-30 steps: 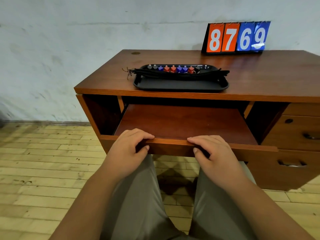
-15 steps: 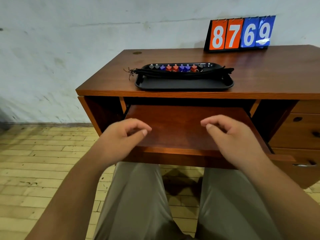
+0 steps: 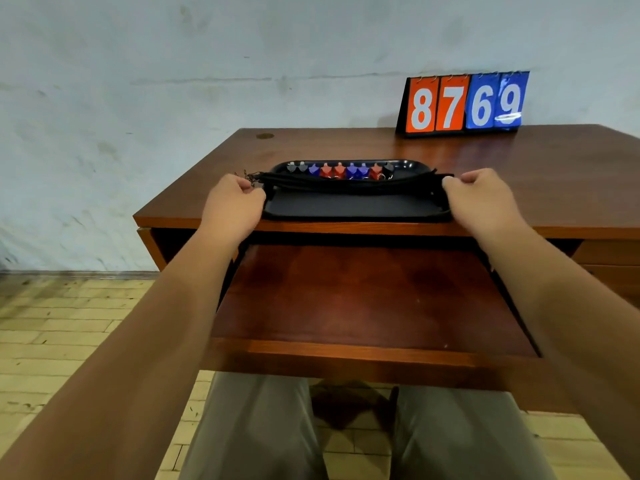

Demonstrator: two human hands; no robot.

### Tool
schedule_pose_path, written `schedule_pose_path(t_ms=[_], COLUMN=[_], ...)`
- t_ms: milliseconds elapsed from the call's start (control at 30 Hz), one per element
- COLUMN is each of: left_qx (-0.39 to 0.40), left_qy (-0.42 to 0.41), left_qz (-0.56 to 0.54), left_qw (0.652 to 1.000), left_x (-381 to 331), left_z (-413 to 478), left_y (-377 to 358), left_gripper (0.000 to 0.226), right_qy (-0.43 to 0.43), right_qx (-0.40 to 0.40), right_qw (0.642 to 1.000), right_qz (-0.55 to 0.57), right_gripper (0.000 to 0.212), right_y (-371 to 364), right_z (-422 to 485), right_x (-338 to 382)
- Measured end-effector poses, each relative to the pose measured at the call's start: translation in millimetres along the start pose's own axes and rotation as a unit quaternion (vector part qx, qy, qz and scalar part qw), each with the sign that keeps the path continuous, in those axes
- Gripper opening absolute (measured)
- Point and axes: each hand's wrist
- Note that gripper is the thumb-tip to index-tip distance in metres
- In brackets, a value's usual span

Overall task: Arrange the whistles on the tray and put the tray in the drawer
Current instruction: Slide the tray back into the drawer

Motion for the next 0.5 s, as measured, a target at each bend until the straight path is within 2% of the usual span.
schedule_pose_path(t_ms=[100, 167, 233, 400, 500], left_qx=[0.024, 0.042, 0.038, 0.043, 0.048], left_qy=[-0.002, 0.006, 0.021, 0.028, 0.044], left_qz=[0.025, 0.027, 0.017, 0.010, -0.035], left_qw=[0.999, 0.999, 0.999, 0.999, 0.997], left_x=[0, 2, 5, 9, 10], left_z=[21, 31, 37, 41, 41], left_y=[-4, -5, -5, -4, -2], left_gripper=[0.025, 0.031, 0.036, 0.031, 0.029], right_qy=[-0.024, -0.064, -0.081, -0.038, -0.059], right_qx=[0.022, 0.038, 0.048, 0.066, 0.079], right_qw=[0.999, 0.997, 0.993, 0.996, 0.992], right_qz=[-0.003, 0.037, 0.065, 0.051, 0.084], right_gripper=[0.044, 0.044, 0.035, 0.011, 0.034], right_y=[-2, -2, -3, 1, 4], right_z=[14, 25, 37, 41, 40], right_x=[5, 3, -2, -7, -6])
Point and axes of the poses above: each hand's wrist, its own z-axis towards the middle knuckle, its own y-axis out of the back of the hand, x = y × z, and after that the axes turned 9 degrees about -z, right-handed
